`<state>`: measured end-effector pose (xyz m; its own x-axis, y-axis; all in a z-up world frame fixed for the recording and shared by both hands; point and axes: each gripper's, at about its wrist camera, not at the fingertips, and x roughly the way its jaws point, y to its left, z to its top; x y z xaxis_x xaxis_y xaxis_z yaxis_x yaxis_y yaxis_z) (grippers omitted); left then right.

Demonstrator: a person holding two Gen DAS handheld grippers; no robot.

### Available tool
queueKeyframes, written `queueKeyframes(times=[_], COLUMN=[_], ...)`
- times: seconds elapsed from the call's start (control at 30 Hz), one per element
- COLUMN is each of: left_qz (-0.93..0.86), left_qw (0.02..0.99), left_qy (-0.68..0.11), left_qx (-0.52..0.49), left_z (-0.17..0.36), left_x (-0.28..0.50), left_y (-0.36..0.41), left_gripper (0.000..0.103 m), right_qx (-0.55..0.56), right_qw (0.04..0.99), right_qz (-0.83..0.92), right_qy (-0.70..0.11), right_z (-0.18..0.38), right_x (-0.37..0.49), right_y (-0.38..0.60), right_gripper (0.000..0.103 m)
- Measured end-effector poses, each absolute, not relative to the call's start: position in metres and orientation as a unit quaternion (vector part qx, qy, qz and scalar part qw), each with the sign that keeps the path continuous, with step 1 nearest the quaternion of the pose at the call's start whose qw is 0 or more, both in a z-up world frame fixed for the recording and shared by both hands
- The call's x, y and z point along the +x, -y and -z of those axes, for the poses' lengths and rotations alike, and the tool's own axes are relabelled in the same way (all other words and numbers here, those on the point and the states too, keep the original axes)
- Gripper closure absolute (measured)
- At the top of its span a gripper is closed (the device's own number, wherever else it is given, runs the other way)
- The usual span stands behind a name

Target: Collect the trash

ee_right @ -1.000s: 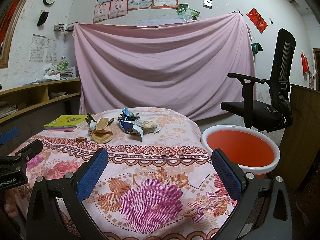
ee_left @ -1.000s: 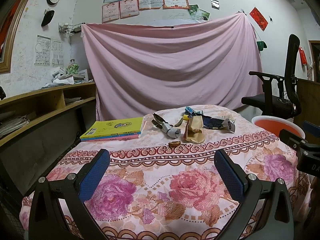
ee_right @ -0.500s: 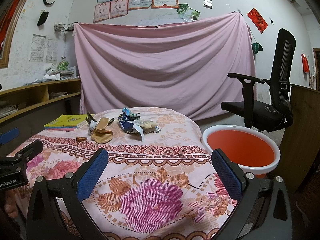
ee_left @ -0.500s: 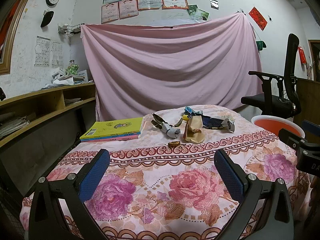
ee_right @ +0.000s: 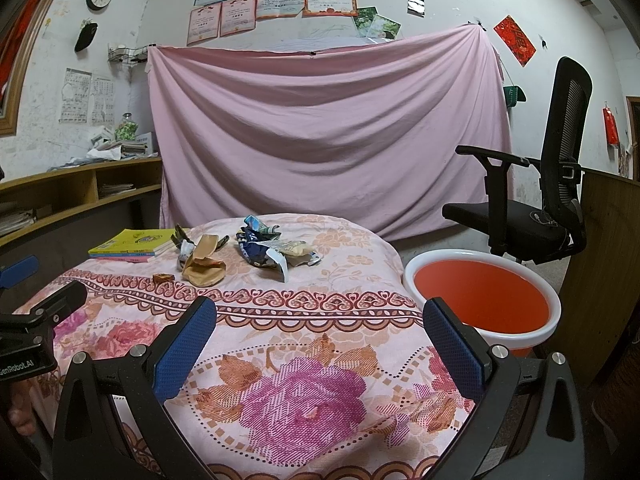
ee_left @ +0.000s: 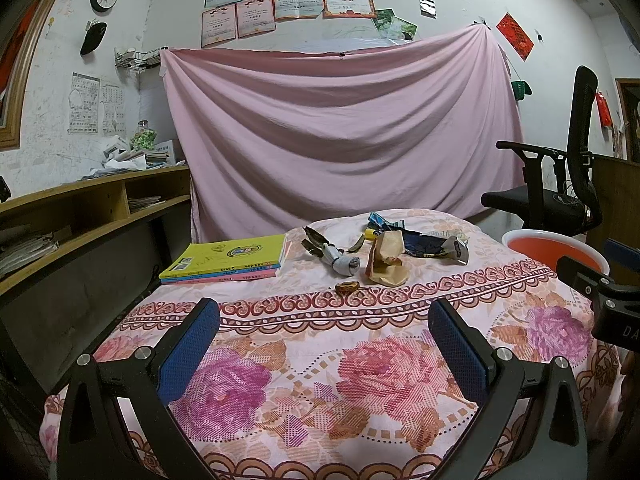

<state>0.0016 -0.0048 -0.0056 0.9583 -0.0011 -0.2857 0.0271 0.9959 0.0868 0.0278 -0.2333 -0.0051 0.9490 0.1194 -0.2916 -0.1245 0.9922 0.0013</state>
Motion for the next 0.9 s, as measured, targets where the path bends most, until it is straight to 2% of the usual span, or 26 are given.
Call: queueKeyframes(times=[0.47,0.9], left_qz=[0.006,-0.002], left_qw=[0.988,0.989], left_qy=[-0.149,-0.147], left_qx=[0.041,0.026], left_z=[0.004,-0.011], left_x=[0.004,0.034], left_y=[0.003,-0.012], left_gripper=[0.001,0.001], right_qx=[-0.01,-0.029], right_qw=[0.987,0.99], right_qz=[-0.06,-0.062], right_qy=[-0.146,-0.12], right_z=[0.003,-0.022], right_x=[0.028,0.05], right_y=[0.233,0.23], right_gripper=[0.0,0.0])
